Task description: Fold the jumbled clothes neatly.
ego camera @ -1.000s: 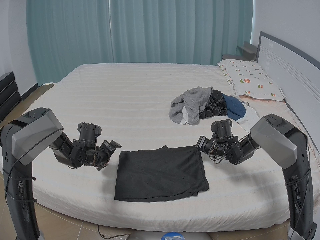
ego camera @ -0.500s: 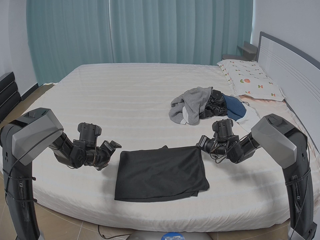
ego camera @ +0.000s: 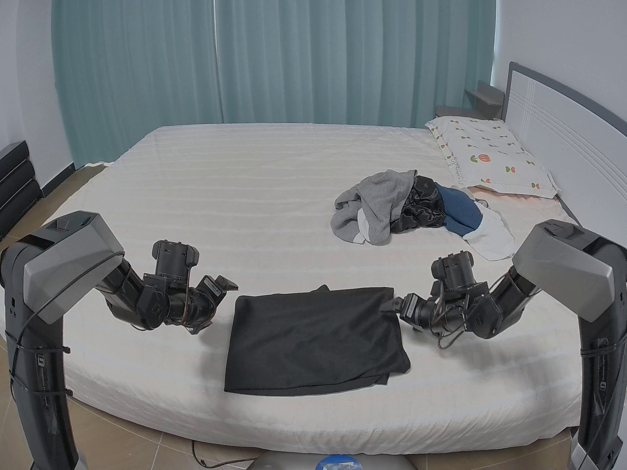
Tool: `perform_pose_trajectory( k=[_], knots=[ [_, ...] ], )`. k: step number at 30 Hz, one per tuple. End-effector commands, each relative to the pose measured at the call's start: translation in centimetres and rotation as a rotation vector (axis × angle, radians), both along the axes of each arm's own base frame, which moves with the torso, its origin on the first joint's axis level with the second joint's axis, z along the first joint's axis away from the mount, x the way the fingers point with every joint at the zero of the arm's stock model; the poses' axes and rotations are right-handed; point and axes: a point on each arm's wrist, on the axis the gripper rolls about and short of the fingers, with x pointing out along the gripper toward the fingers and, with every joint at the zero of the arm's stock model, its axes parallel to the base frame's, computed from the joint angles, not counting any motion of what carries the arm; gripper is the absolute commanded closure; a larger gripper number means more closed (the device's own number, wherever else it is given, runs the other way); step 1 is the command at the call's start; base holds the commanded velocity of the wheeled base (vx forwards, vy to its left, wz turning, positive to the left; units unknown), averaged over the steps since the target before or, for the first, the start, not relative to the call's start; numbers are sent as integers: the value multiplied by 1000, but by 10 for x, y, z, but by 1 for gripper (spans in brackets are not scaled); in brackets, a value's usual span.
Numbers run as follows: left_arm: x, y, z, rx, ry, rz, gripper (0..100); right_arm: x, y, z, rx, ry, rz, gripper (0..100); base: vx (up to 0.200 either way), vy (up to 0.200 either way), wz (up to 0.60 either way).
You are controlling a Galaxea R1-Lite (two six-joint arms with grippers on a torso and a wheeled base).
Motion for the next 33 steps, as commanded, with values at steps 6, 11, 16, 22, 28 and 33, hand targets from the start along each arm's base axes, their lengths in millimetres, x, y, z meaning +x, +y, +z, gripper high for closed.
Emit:
perform_pose_trajectory(
  k=[6,11,16,22,28,33],
  knots=[
    [-1,-1,0,1,4,-1,0,-65,-9,15,36,31,76,0,0,0,0],
    [-1,-1,0,1,6,-1,0,-65,-3,11,30,40,88,0,0,0,0],
    [-1,-1,0,1,6,-1,0,-64,0,4,19,54,92,100,0,0,0],
    [-1,-1,0,1,6,-1,0,-73,-4,6,6,73,90,100,0,0,0],
    [-1,-1,0,1,6,-1,0,-80,-8,11,3,76,88,100,0,0,0],
    [-1,-1,0,1,7,-1,0,-83,-10,10,-2,83,88,100,0,0,0]
  ],
)
